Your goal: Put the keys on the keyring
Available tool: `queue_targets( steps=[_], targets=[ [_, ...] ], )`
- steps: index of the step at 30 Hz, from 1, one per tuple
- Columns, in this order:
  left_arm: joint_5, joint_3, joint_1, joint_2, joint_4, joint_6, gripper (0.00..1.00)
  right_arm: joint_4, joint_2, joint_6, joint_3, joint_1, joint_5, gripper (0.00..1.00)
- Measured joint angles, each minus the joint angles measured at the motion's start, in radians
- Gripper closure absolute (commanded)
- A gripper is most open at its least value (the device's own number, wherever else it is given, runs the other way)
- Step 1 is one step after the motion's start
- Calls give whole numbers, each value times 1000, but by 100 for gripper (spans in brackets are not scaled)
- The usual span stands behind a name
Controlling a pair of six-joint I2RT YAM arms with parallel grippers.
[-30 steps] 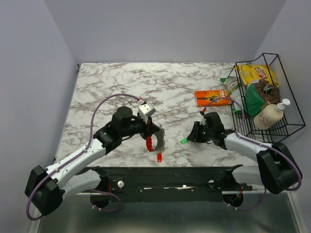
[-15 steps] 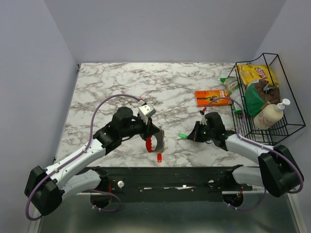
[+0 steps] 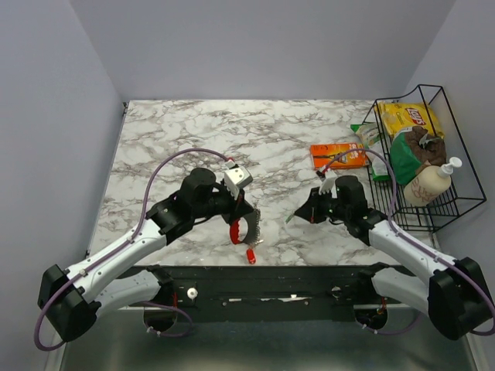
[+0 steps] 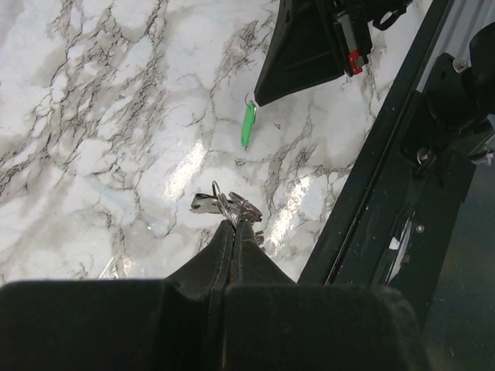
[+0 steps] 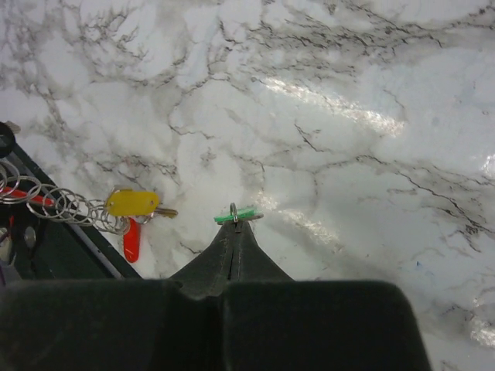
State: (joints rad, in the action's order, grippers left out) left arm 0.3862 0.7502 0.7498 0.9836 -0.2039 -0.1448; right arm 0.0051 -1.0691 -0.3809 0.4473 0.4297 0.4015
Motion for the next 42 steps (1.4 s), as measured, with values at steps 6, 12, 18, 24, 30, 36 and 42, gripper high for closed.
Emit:
queue_targets(
  steps=[6,12,18,24,30,36,42],
  targets=[
    [-24,65,22,3,-84,44,100,-65,79,120,60,0,83,99],
    [-41,116,56,31,-155,88,100,-132,136,208,164,4,174,100],
    [-43,126,89,51,-198,129,100,-160,140,274,278,54,259,100],
    [-42,127,107,54,-199,152,100,-194,41,339,364,148,304,100],
    [-36,132,124,74,-193,156,100,-224,-47,387,382,227,311,100],
    [-29,132,130,76,-163,155,100,-198,-47,392,382,246,346,100],
    [-13,132,131,84,-132,154,100,-171,-50,392,382,252,371,100]
  ],
)
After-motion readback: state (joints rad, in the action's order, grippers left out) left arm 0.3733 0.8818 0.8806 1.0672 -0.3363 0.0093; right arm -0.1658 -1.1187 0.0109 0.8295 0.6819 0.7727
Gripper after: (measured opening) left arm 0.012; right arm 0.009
